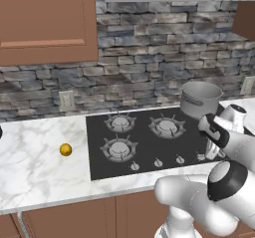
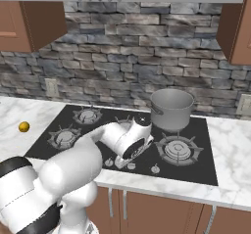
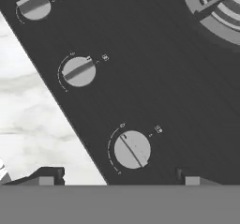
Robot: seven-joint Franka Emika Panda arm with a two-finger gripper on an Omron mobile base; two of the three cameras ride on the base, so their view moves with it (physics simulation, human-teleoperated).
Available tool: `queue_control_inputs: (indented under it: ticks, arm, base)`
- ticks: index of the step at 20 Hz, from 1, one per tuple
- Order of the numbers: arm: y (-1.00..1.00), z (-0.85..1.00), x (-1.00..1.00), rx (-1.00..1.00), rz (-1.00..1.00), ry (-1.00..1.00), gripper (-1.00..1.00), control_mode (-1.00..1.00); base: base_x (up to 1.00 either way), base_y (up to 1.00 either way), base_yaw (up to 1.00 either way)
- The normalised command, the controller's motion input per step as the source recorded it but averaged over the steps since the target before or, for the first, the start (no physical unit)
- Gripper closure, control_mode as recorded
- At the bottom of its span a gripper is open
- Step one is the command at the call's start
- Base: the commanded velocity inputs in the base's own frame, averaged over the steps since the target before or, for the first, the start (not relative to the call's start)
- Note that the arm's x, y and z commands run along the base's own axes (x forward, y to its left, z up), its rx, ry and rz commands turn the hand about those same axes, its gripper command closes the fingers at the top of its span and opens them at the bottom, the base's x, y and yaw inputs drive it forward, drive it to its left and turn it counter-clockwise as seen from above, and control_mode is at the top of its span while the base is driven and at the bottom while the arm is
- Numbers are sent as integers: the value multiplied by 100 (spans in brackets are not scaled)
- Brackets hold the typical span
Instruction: Turn on the burner for the pot on the stove. Wait thirty seconds for the pot to heat up. Then add the lemon to the pot.
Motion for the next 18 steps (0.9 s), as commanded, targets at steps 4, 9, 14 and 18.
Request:
queue_control_inputs:
  ticks: [4,9,14,18]
  arm:
    - [11,100,0,0,9,18,-100,-100]
    - [48,100,0,0,11,24,-100,-100]
    - [36,98,-1,1,5,7,-100,-100]
    - [22,83,-5,2,5,4,-100,-100]
  base:
    - [0,0,0]
    - [0,0,0]
    - [0,0,0]
    - [0,0,0]
